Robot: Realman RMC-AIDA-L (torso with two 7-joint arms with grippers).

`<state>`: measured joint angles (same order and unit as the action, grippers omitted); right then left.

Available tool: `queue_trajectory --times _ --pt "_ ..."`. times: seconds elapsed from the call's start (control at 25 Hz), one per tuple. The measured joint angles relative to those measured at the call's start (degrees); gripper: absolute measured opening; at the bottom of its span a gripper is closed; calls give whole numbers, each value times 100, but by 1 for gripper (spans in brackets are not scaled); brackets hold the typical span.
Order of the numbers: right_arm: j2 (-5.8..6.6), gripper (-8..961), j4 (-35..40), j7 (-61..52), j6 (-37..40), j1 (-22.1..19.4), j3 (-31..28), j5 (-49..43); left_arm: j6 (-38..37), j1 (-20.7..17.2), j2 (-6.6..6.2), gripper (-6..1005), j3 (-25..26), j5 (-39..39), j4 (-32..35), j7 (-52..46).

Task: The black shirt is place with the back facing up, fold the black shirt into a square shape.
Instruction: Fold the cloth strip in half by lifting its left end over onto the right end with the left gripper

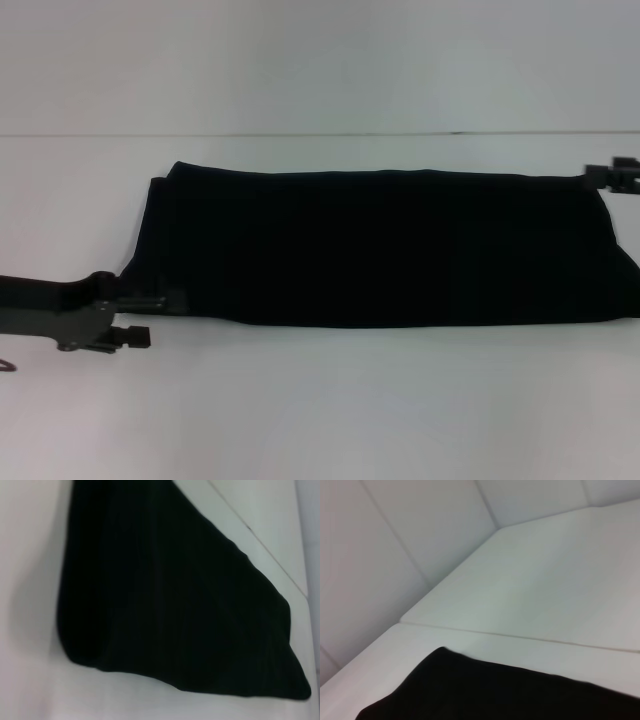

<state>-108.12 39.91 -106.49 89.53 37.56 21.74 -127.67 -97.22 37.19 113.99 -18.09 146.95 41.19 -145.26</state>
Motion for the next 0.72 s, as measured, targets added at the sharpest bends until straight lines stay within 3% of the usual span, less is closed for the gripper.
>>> queue_trajectory --times 0.04,0.28,0.72 --pt "0 710 2 -3 -36 87 72 -3 102 16 -5 751 9 -3 -116 -137" --pt "-7 930 71 -3 -249 438 444 3 733 46 -13 874 99 -42 -542 -982" --pt "4 932 110 44 -602 604 547 36 1438 36 34 902 417 -111 -1009 -1819"
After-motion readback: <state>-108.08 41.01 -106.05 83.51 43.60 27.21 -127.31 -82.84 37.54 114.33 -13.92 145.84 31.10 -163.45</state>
